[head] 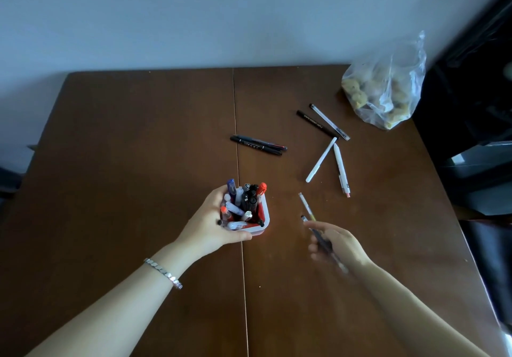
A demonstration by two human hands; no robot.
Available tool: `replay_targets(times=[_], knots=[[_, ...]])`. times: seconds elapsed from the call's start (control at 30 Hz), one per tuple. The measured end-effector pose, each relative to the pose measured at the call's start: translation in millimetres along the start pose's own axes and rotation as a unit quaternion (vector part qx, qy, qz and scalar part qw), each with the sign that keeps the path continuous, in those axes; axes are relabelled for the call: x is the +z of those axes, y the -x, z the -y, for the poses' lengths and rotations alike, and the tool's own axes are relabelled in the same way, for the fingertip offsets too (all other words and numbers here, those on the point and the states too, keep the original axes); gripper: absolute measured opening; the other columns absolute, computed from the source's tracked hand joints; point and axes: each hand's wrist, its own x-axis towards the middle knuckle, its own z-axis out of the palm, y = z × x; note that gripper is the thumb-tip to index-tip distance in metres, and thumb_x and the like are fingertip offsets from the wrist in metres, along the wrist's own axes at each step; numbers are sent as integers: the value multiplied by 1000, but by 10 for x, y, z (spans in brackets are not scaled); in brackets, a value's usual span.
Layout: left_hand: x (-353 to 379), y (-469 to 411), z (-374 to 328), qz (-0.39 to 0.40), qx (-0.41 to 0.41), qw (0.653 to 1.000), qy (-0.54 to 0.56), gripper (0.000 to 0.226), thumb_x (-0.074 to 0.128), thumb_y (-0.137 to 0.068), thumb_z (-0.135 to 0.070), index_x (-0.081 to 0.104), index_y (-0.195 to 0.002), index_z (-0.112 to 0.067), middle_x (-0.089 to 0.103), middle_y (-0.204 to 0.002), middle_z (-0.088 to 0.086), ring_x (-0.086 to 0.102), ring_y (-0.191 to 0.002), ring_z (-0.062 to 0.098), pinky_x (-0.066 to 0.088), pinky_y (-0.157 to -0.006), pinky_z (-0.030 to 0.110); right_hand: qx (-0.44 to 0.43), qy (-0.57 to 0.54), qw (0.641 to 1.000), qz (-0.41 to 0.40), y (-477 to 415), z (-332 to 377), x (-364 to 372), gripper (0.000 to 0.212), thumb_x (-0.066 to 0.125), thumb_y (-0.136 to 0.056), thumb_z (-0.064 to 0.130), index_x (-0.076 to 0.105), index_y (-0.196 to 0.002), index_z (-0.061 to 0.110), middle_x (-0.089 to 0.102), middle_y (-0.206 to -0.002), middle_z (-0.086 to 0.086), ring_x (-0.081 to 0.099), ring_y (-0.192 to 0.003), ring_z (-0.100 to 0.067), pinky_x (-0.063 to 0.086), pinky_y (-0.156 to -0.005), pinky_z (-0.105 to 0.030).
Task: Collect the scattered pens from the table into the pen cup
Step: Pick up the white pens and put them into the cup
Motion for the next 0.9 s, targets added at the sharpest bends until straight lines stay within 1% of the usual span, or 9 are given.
replay_targets(times=[0.1,0.17,0.23,0.37,0.43,0.53,0.7,0.77,0.9], knots=[[2,1,14,0,-1,1000,8,67,85,-62,-16,48,-114,-38,58,-119,-9,60,-110,10,51,-94,32,23,-143,988,50,-13,-34,23,36,24,-92,-9,58,-103,-6,53,-73,-13,73,-71,-26,61,-60,-31],[8,1,9,-1,6,1000,8,64,85,-64,-13,48,-110,-39,58,-116,-11,59,-109,6,50,-91,25,13,-158,983,87,-18,-58,6,34,27,-91,-15,55,-110,-5,55,-77,-13,72,-87,-30,61,-72,-34],[10,1,-4,1,16,1000,-5,62,84,-65,-13,48,-108,-40,58,-115,-13,59,-108,5,48,-88,20,-15,-129,986,109,-14,-66,-22,40,33,-86,-24,49,-117,-5,54,-81,-12,70,-93,-29,60,-77,-33],[8,-15,24,2,22,1000,-12,62,84,-65,-15,48,-111,-37,58,-116,-13,58,-108,3,49,-89,21,-71,-45,993,79,-22,-44,-44,48,45,-78,-30,50,-118,-4,49,-82,-9,72,-88,-22,58,-80,-26],[11,-15,26,-1,24,1000,-14,63,84,-66,-15,47,-110,-41,56,-116,-16,57,-107,-1,48,-88,20,-115,18,993,20,-33,-37,-43,40,56,-78,-20,56,-114,-2,50,-77,-7,73,-83,-22,56,-82,-22],[12,-18,28,1,26,1000,-13,63,84,-66,-15,46,-109,-43,56,-115,-19,57,-107,-2,48,-89,20,-153,90,984,-22,-41,-18,-49,32,66,-79,-3,60,-110,0,59,-74,-2,72,-86,-27,55,-88,-28],[11,-42,74,6,26,1000,-7,67,85,-65,-22,48,-120,-30,57,-120,-11,58,-111,4,49,-92,24,-175,141,974,-25,-50,23,-66,19,63,-81,-6,64,-99,2,69,-60,4,74,-78,-16,55,-68,-12],[13,-37,75,5,19,1000,3,69,86,-64,-22,48,-121,-30,56,-122,-10,58,-111,3,48,-92,24,-176,110,978,-19,-21,39,-37,9,55,-88,-2,63,-89,2,67,-64,-2,73,-70,-16,55,-64,-13],[15,-45,70,7,18,1000,4,69,86,-63,-20,48,-119,-30,58,-121,-8,58,-111,5,50,-95,28,-175,157,971,-45,14,32,-28,20,44,-96,14,60,-83,12,70,-59,-2,73,-68,-17,58,-71,-23]])
